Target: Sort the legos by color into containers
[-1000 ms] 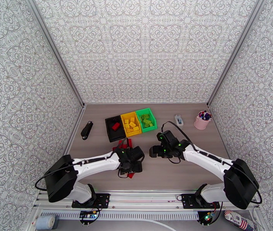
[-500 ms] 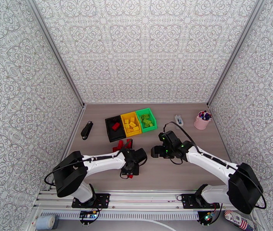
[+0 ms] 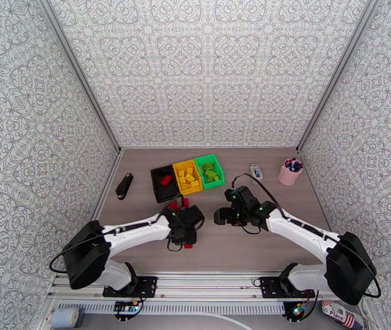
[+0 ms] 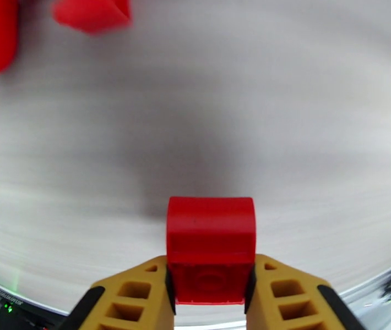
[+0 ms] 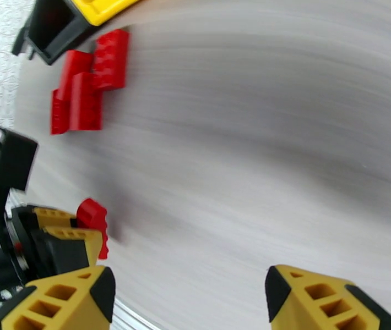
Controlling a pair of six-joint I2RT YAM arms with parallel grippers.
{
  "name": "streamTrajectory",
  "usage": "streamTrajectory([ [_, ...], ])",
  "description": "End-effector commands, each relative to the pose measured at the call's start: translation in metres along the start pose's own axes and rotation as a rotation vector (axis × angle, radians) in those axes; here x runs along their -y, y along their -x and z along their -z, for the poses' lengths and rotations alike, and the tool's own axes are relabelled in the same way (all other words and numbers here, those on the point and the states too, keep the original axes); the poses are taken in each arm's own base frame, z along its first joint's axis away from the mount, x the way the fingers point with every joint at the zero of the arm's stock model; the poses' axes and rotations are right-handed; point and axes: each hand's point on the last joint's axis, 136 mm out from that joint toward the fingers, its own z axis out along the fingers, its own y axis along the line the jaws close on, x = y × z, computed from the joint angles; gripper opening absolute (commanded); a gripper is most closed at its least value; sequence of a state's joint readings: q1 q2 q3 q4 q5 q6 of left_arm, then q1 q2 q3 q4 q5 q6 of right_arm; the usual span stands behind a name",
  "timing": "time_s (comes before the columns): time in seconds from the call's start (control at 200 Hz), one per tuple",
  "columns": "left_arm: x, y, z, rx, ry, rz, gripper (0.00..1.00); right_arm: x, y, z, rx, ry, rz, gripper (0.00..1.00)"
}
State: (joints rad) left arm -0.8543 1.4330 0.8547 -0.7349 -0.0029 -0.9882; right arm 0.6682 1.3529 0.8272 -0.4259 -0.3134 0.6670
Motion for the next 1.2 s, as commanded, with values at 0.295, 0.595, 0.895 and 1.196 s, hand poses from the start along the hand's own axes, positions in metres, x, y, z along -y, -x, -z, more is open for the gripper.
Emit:
streamTrajectory([
  [0.295, -0.015, 0.059, 0.025, 0.103, -0.294, 0.222, 0.31, -0.084, -0.002, -0.039, -0.106, 0.163, 0.081, 0.72],
  [0.595, -0.033, 0.104, 0.05, 0.179, -0.38, 0.307, 0.31, -0.135, 0.016, -0.051, -0.122, 0.253, 0.114, 0.7],
  [0.895, -0.044, 0.158, 0.078, 0.276, -0.413, 0.338, 0.31, -0.162, 0.042, -0.045, -0.086, 0.269, 0.153, 0.69],
  [1.196, -0.061, 0.217, 0.09, 0.354, -0.363, 0.346, 0.32, -0.136, 0.073, -0.019, 0.003, 0.189, 0.123, 0.69],
])
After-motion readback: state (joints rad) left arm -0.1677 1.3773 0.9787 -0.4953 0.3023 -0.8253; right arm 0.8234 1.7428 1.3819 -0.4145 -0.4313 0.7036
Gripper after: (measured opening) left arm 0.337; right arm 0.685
